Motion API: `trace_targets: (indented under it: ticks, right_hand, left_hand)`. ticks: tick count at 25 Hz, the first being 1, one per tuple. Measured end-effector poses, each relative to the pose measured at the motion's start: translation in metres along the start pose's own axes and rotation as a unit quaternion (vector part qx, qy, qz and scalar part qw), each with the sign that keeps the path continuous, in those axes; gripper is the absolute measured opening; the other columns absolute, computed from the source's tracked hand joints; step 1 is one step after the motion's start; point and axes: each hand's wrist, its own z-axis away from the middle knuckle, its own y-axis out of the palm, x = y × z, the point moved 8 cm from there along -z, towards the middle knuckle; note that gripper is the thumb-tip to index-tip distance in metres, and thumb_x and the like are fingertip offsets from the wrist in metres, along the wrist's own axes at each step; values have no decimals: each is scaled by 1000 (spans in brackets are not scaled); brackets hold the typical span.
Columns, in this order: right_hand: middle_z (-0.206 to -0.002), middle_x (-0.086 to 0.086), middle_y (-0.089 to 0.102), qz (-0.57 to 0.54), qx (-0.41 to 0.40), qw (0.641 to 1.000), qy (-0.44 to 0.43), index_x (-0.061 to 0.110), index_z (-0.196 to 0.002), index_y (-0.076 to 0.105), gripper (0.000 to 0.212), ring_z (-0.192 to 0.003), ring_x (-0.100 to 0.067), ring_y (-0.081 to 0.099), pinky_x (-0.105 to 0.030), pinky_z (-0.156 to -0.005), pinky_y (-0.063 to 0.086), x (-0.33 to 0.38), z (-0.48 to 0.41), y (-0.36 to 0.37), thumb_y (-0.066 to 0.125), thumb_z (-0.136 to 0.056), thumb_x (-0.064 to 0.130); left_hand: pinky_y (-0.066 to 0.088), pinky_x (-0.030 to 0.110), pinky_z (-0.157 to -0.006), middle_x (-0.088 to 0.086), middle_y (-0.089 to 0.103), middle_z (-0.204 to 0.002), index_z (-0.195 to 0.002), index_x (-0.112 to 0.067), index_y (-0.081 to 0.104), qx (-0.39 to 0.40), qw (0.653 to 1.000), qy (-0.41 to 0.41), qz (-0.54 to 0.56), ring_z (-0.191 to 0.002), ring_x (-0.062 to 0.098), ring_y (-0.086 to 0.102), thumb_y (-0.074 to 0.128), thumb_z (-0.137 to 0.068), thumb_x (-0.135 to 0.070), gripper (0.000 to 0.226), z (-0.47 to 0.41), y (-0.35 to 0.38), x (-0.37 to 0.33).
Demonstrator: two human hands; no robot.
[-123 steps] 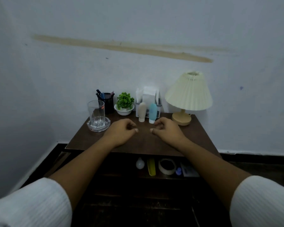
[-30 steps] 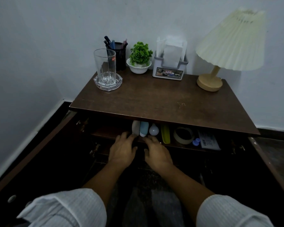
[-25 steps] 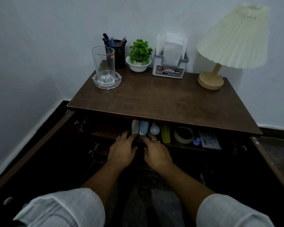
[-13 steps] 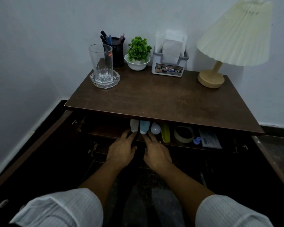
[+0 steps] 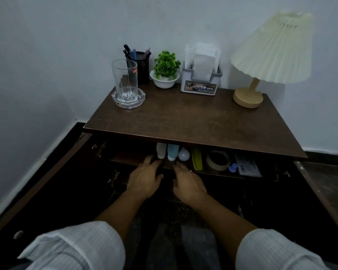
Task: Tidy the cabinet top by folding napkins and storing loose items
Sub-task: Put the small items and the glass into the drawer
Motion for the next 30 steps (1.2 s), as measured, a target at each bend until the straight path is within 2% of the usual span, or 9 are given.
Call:
trace_targets:
  ticks: [4,9,11,14,17,21,25,27,30]
  right_hand:
    - [-121,-4,61,-28,-25,999,-33,21,-122,59,31,-105,-28,64,-39,-81,55,23,17,-34,55,-91,19]
    - [-94,7,72,-88,-38,995,-27,25,-114,64,20,-82,-15,67,-38,-72,59,58,34,-83,59,-96,32]
    - [-88,9,71,-112,-54,991,-39,26,-108,67,16,-77,-9,66,-36,-70,59,77,32,-107,62,-95,35]
    - [-80,10,71,-157,-91,982,-60,25,-101,70,11,-75,-10,69,-34,-71,59,103,20,-143,65,-92,30]
    - [-77,12,67,-211,-123,968,-49,20,-101,70,12,-77,-12,68,-33,-75,59,117,-10,-170,69,-91,27]
    - [-93,6,70,-221,-142,964,-45,20,-112,66,35,-89,-12,66,-32,-84,55,127,-67,-181,79,-83,35]
    - [-122,-2,63,-178,-149,971,-65,17,-130,56,70,-112,-17,59,-39,-96,52,137,-112,-174,85,-73,45]
    - [-126,-4,61,-172,-141,972,-69,15,-132,54,81,-116,-18,57,-40,-97,51,139,-131,-167,86,-67,51]
    - [-120,1,63,-171,-135,972,-87,24,-122,58,81,-108,-16,62,-39,-92,54,141,-153,-156,83,-56,62]
  left_hand:
    - [49,40,-99,5,51,-139,-134,-24,57,86,995,16,-45,-124,25,53,63,-91,-43,48,15,-33,-18]
    - [54,39,-94,-3,68,-113,-109,-27,71,201,978,-10,-52,-102,17,64,67,-87,-50,32,49,-109,-27]
    - [56,35,-87,-6,71,-96,-93,-27,74,147,989,-8,-1,-89,13,67,69,-85,-48,23,55,-147,-20]
    - [58,35,-80,-9,72,-80,-82,-28,73,-49,989,-20,136,-78,10,68,70,-85,-46,19,54,-197,1]
    - [57,37,-84,-11,73,-88,-88,-27,73,-186,952,-31,242,-84,9,68,73,-85,-38,11,43,-217,19]
    - [53,36,-94,-6,69,-112,-109,-26,71,-262,914,-35,308,-103,12,64,72,-86,-36,25,13,-228,33]
    - [49,40,-102,0,58,-131,-129,-27,60,-267,893,-66,355,-118,18,58,73,-85,-34,46,-22,-222,55]
    - [48,42,-105,1,54,-138,-138,-27,53,-258,901,-67,342,-123,19,56,76,-80,-31,62,-38,-221,63]
    - [46,38,-106,1,49,-147,-147,-32,40,-228,897,-41,376,-122,15,54,74,-76,-21,79,-61,-221,64]
